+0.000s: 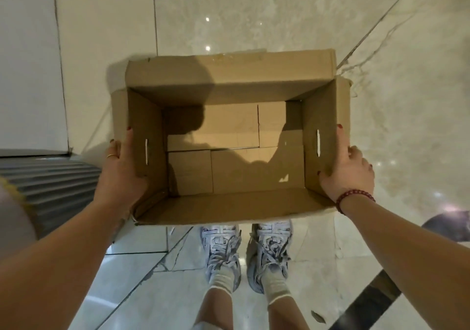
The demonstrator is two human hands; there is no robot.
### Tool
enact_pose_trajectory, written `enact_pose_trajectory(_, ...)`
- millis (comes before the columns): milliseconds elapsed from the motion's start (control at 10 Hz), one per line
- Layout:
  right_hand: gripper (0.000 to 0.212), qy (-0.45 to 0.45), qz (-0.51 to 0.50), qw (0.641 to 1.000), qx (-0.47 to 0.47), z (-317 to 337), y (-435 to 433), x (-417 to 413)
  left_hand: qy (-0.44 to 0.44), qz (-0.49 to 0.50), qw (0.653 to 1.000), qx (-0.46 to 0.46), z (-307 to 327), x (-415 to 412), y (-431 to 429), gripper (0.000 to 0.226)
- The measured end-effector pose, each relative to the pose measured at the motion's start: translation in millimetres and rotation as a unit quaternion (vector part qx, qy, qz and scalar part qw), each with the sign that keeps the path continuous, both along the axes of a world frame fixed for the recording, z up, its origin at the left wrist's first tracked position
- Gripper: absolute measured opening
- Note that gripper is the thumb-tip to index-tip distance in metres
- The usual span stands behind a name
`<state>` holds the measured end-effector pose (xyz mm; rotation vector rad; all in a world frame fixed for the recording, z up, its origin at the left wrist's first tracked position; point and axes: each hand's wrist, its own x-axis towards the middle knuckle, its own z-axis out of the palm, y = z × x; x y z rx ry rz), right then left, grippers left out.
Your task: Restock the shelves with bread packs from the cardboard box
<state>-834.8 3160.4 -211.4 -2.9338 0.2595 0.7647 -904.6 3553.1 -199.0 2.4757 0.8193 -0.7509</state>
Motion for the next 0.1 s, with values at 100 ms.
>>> enact_pose_trajectory(100, 0.091, 0.042, 0.053, 0.998, -0.009, 42.0, 13.3, 6.4, -0.017, -0.064, 0.998, 0.011, 35.7, 15.5, -15.7, 0.1)
